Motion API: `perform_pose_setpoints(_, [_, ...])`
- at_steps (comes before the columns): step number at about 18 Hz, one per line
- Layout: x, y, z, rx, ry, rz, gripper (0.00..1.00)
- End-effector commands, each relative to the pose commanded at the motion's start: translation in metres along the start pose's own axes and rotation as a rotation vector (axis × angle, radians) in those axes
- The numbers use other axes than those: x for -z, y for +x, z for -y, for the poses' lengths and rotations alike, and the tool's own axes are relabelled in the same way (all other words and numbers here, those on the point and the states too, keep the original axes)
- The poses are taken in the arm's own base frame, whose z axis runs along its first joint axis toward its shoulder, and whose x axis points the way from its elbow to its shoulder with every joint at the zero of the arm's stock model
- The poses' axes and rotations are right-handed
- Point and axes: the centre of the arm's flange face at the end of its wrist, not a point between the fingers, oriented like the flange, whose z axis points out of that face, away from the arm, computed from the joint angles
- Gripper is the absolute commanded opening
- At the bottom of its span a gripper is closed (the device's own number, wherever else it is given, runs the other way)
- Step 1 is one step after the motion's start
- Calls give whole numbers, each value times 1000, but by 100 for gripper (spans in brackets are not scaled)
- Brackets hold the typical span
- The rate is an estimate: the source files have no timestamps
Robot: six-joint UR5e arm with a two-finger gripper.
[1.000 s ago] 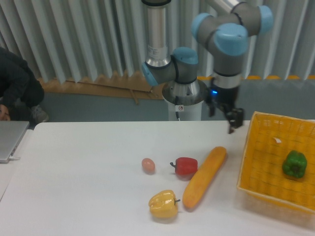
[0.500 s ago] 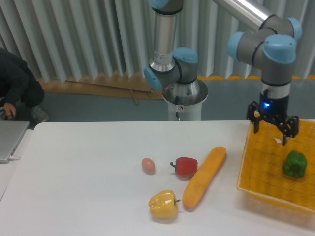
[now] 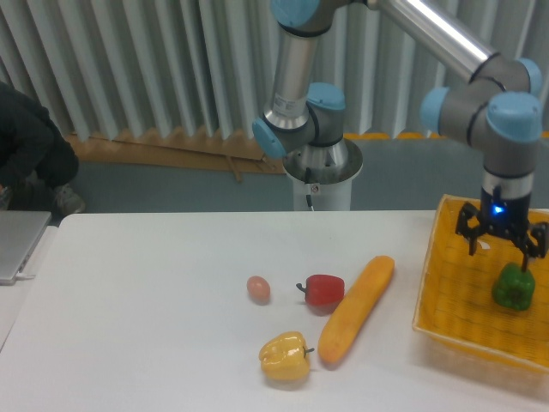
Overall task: Place the green pepper on the table
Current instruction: 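Move the gripper over the basket and lower it above the green pepper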
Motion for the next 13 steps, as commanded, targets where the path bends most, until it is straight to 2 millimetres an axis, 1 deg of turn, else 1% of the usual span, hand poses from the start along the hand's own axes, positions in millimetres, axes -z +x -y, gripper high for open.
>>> perform_pose_setpoints(2, [-13,-5,2,-15,-8,-10,100])
perform_pose_setpoints(3, [-16,-6,1,-14,-9,-14,100])
perform_pose_setpoints(7, [-10,-10,1,-4,-5,-4,100])
perform_pose_setpoints(9, [-8,-14,-4,15,3,0,100])
perform_pose_setpoints(11, [-2,-22,-14,28,5,12,100])
perform_pose_setpoints(12, [3,-28,-15,28,8,25,100])
perform_pose_setpoints(13, [1,-32,-18,34,9,25,100])
